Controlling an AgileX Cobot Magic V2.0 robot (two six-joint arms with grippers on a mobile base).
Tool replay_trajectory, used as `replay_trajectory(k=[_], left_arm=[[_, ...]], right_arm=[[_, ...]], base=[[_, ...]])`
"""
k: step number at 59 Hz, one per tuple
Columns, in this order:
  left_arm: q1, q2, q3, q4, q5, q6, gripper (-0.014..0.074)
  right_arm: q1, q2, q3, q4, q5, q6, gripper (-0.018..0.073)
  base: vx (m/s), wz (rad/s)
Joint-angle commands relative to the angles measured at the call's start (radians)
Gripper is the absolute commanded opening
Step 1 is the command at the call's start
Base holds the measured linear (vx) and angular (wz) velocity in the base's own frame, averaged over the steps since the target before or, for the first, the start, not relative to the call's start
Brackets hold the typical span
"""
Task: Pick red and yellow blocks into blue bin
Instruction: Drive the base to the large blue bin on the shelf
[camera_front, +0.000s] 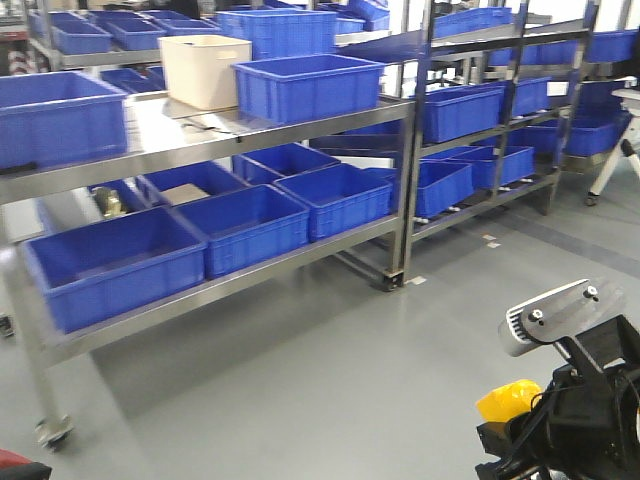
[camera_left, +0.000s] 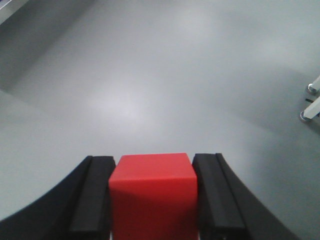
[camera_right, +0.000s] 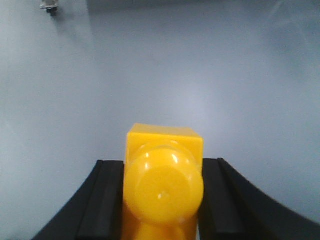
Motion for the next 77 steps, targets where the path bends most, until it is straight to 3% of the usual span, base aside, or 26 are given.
replay_trajectory(k=[1,77], left_arm=[[-0.008,-0.005,-0.024,-0.011,-0.066,-0.008,0.0216],[-0.008,-0.005,-0.024,-0.011,-0.067,-0.008,0.0216]], right_arm=[[-0.002,-0.021,-0.026,-0.015,-0.066,-0.005,0.0242],[-0.002,-0.021,-0.026,-0.015,-0.065,-0.005,0.0242]], base=[[0.43,-0.23],[0.45,-0.28]])
